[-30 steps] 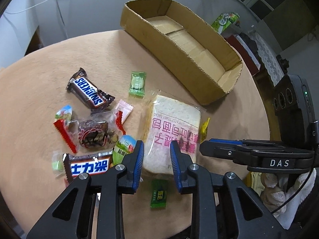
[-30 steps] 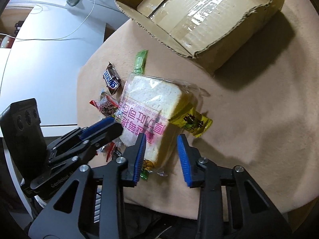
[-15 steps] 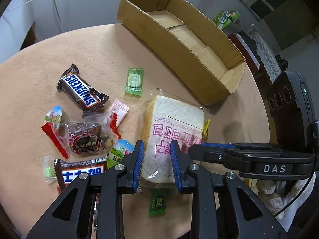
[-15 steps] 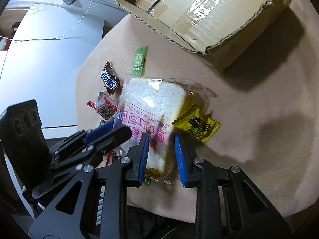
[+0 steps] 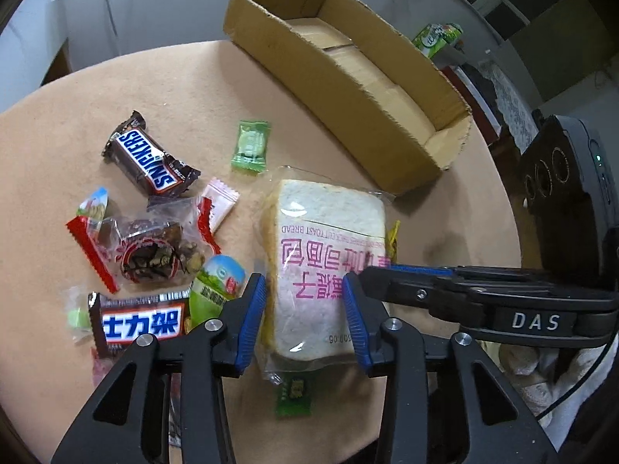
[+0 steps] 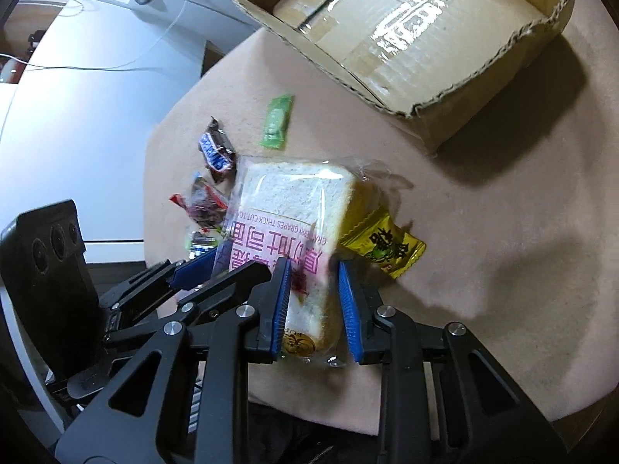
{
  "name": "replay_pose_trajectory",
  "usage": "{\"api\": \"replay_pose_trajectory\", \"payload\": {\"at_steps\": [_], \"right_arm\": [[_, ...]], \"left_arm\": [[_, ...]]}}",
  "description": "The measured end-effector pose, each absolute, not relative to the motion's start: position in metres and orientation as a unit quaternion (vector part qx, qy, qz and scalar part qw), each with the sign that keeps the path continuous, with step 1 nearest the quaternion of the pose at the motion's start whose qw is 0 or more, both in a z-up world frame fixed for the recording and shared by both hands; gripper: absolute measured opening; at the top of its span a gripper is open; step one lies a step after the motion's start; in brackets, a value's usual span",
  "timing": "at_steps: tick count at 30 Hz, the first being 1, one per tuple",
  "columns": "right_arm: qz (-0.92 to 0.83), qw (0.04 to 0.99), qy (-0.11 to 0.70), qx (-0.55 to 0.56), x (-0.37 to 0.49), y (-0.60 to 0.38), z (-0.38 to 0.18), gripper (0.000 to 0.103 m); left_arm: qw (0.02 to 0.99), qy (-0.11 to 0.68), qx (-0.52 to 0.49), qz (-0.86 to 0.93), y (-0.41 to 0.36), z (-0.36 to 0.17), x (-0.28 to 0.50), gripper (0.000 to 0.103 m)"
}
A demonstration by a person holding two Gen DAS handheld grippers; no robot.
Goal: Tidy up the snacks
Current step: 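Lift the bread loaf with the left tool and lower it into the box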
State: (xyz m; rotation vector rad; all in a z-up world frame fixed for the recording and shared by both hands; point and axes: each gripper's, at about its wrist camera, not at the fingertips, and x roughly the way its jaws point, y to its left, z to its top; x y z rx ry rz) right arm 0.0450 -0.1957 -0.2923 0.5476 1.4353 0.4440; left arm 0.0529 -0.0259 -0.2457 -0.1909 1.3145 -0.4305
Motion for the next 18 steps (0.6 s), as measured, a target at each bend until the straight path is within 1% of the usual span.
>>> {"api": "replay_pose_trajectory", "payload": {"at_steps": [4,11,18], "right_arm": [[0.211,0.705,0.633,0.241,0.044,-0.196,-0.279,0.027],[0.225,0.724,0.609,0.234,0.044,-0.191,-0.252,0.027],[0.217,0.751,0.576,0.24,0.049,-0.208,-0.224,0.027]], "left_arm": [[0.773,0.592,-0.118,-0.193,-0.016,-0.233,0.044,0.038],[0.795,0.565,-0.118,-0.186,-0.007,-0.209,0.031,0.038],[0.814,0.537,-0.113,-0.191,-0.02,-0.183,0.045,0.038]]}}
